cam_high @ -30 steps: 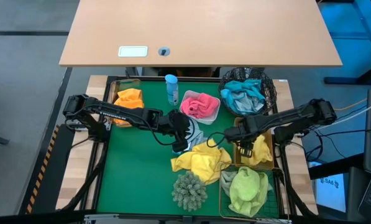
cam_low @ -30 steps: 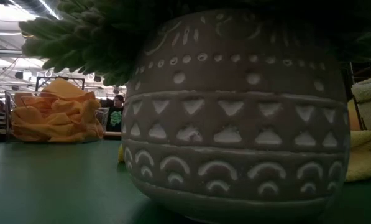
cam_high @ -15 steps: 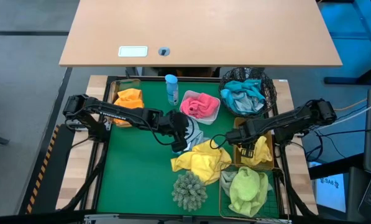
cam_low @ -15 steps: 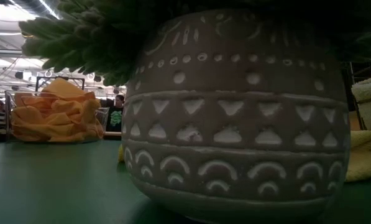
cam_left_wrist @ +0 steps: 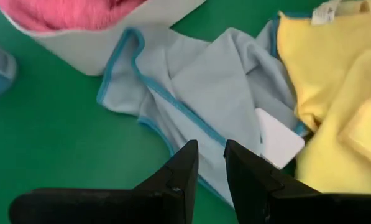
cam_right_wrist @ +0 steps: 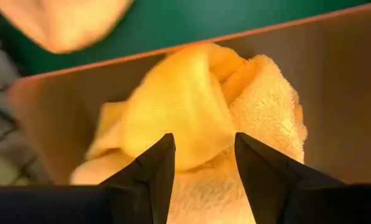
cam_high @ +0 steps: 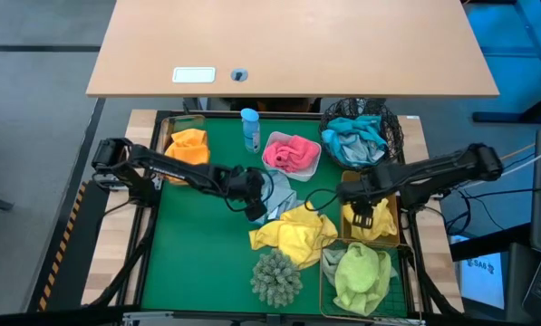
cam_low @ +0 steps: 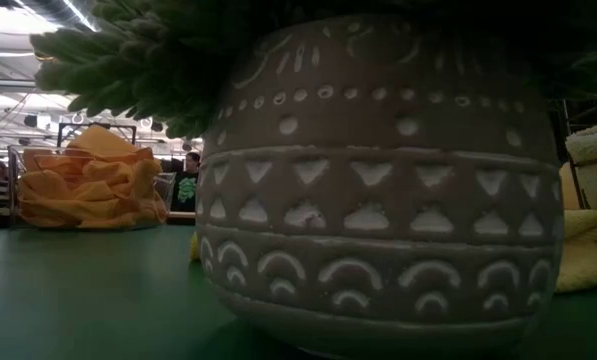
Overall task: Sort microfiber towel by color & place in baskets
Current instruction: Put the yellow microfiber towel into the yellow bin, then put the blue microfiber towel into the circular wire basket
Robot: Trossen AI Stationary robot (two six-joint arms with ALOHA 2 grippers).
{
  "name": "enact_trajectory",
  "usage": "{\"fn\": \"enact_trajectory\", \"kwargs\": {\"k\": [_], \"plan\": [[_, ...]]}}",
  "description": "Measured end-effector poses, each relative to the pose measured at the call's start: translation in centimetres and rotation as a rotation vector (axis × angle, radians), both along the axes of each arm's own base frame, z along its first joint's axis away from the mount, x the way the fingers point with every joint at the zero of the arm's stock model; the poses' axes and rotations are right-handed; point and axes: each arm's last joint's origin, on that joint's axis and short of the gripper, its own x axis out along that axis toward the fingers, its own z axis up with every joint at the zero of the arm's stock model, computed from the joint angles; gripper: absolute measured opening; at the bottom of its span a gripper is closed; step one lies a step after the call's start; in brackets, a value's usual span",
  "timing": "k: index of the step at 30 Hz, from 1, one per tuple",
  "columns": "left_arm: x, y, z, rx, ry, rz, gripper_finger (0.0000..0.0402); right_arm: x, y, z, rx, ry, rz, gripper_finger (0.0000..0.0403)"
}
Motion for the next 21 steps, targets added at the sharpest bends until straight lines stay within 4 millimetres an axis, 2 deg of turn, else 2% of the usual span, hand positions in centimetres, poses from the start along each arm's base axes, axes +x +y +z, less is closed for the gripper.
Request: {"fn": "enact_trajectory", "kwargs": {"k": [10, 21], "plan": [[-1.6, 0.2, -4.4, -0.069, -0.111, 0.089, 0.0077, 0.7, 0.1, 3.7, 0.03, -0.175, 0.001, 0.0168], [-2.3, 0.6, -5.6, -0.009, -0.198, 0.161, 0.0077, 3.6, 0.6, 5.8, 0.078, -0.502, 0.038, 0.0168]]}}
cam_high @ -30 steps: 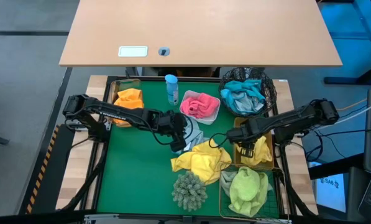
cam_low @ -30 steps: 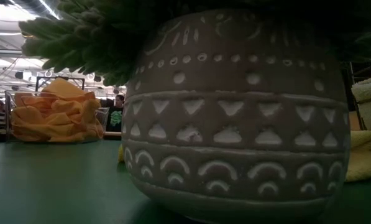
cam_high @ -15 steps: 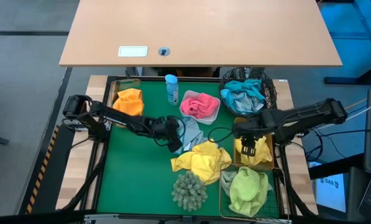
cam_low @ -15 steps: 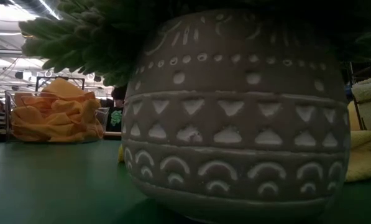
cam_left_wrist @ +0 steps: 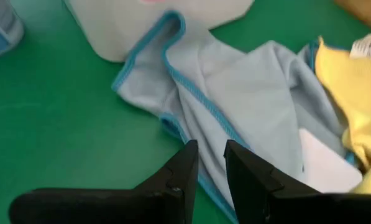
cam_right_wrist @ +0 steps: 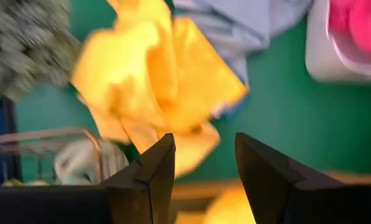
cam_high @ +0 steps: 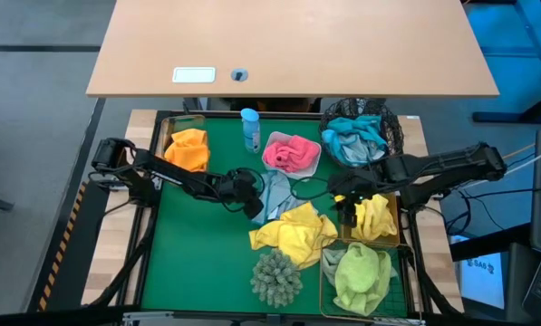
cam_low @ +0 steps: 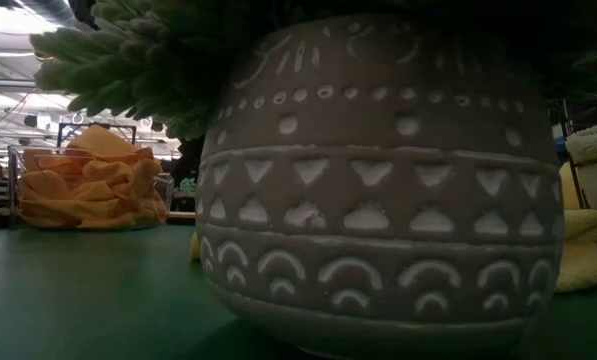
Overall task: Sort microfiber towel by color & place in baskets
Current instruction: Put the blue microfiber towel into the circular wire basket
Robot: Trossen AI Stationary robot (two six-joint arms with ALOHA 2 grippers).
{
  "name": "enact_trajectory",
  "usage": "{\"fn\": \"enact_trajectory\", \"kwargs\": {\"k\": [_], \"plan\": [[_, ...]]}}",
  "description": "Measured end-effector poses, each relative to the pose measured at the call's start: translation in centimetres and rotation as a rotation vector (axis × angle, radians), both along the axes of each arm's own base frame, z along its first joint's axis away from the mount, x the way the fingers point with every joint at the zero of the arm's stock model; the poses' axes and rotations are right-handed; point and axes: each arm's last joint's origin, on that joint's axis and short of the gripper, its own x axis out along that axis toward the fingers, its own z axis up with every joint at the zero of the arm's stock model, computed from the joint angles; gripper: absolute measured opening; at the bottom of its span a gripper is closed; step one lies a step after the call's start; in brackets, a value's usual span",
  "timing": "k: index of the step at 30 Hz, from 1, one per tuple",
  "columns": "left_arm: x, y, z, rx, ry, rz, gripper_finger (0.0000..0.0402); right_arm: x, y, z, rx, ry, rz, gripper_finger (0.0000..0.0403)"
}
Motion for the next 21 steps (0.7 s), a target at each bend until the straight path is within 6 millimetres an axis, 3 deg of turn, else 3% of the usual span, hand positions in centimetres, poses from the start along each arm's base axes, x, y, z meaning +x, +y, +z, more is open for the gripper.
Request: {"fn": "enact_trajectory", "kwargs": {"k": [10, 21], "plan": [[1.4, 0.0, -1.7, 0.018, -0.065, 0.02, 0.0077, 1.6, 0.3, 1.1, 0.023, -0.208, 0.019, 0.0168], [1.7, 0.0, -4.9, 0.004, 0.003, 0.066, 0.0077, 1.7, 0.3, 1.2, 0.024, -0.22, 0.019, 0.0168]]}}
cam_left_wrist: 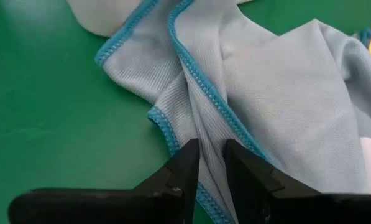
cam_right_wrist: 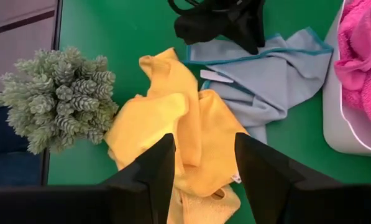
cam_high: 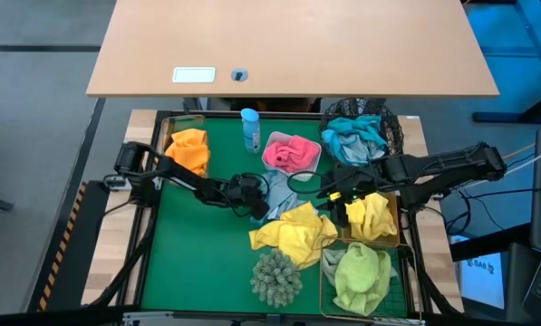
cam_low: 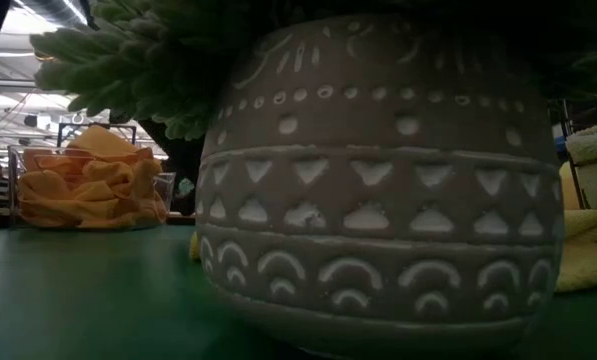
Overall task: Sort microfiber towel by color & place in baskets
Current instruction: Put the blue microfiber towel into the circular wire basket
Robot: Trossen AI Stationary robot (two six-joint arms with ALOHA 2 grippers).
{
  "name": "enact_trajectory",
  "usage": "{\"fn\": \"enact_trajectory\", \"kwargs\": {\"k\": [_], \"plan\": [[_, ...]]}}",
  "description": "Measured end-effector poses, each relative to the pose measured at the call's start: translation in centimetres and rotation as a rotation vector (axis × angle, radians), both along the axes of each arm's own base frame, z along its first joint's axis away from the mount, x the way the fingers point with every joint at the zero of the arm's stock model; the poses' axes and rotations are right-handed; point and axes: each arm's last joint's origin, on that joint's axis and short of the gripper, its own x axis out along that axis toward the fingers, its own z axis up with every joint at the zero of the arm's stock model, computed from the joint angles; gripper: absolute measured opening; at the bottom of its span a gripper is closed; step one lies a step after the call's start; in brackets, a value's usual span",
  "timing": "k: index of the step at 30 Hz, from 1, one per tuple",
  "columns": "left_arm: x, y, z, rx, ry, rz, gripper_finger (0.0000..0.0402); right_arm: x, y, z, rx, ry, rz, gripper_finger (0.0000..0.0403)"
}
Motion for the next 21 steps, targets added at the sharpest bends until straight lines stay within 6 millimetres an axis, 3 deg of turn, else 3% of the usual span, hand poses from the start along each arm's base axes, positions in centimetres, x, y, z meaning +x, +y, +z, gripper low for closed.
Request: {"fn": "enact_trajectory", "kwargs": {"k": [9, 16, 21], "plan": [[0.26, 0.01, -0.39, 0.006, -0.012, -0.003, 0.0072, 0.02, 0.0, 0.01, 0.001, -0.003, 0.0, 0.0168], [0.27, -0.04, -0.42, -0.009, -0.011, -0.017, 0.0008, 0.15, 0.03, 0.13, 0.004, -0.021, 0.0, 0.0168], [0.3, -0.05, -0.41, -0.011, -0.018, -0.018, 0.0004, 0.16, 0.03, 0.13, 0.004, -0.022, 0.0, 0.0168]]}}
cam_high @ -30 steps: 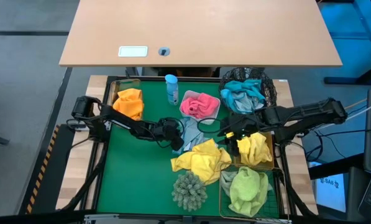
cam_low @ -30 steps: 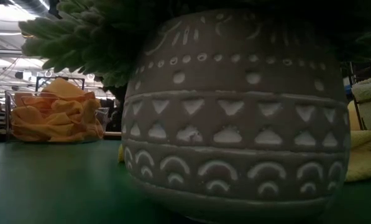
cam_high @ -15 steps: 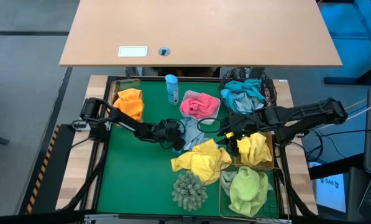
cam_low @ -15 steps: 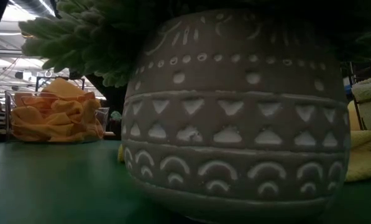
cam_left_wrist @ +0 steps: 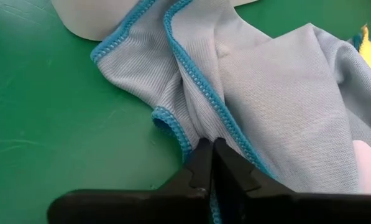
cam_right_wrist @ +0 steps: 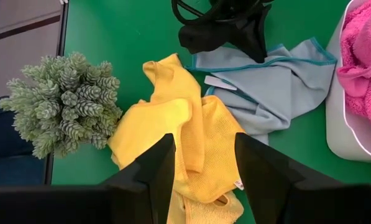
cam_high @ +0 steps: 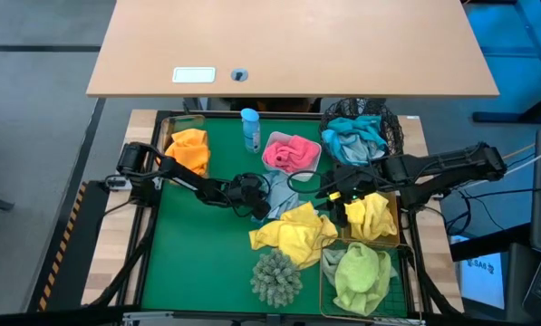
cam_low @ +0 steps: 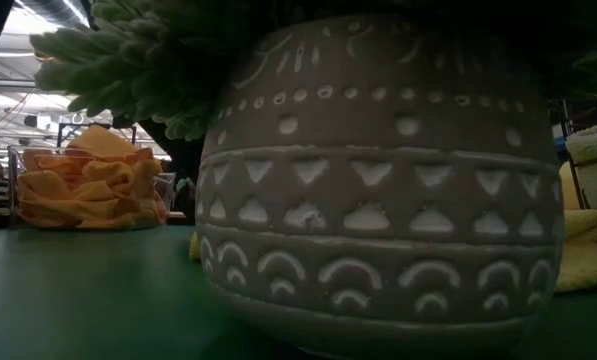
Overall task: Sort microfiber towel by color & place in baskets
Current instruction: Put the blue microfiber towel into the circular wire basket
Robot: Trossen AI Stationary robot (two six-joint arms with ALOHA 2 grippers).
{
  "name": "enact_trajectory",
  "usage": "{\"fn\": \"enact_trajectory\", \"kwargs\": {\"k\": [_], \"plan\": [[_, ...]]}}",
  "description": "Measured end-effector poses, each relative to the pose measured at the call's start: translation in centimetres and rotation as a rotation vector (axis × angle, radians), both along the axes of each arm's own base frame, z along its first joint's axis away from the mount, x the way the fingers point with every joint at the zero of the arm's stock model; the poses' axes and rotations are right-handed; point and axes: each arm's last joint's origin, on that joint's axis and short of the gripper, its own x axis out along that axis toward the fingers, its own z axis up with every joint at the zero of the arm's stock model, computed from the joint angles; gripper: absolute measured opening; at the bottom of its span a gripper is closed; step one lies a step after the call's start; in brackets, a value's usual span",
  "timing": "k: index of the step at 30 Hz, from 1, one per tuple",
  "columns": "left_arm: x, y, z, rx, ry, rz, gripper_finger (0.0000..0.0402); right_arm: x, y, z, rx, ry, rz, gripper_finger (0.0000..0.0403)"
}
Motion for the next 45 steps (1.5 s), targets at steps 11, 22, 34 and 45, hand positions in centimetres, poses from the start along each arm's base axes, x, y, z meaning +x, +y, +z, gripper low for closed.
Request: {"fn": "enact_trajectory", "kwargs": {"k": [11, 22, 34, 45], "plan": [[1.2, -0.4, 1.4, -0.048, -0.177, -0.117, 0.0001, 0.0, 0.0, 0.0, -0.008, -0.001, -0.008, 0.0168], [2.3, -0.7, 4.6, -0.028, -0.346, -0.219, 0.0, 2.2, 0.4, -1.6, -0.026, 0.007, 0.009, 0.0168], [4.3, -1.2, 7.9, 0.024, -0.479, -0.328, 0.0, 5.2, 0.5, -3.6, -0.252, -0.05, 0.051, 0.0168], [5.3, -1.7, 9.6, 0.062, -0.538, -0.358, 0.0, 5.5, 0.4, -4.4, -0.3, -0.009, 0.049, 0.0168]]}}
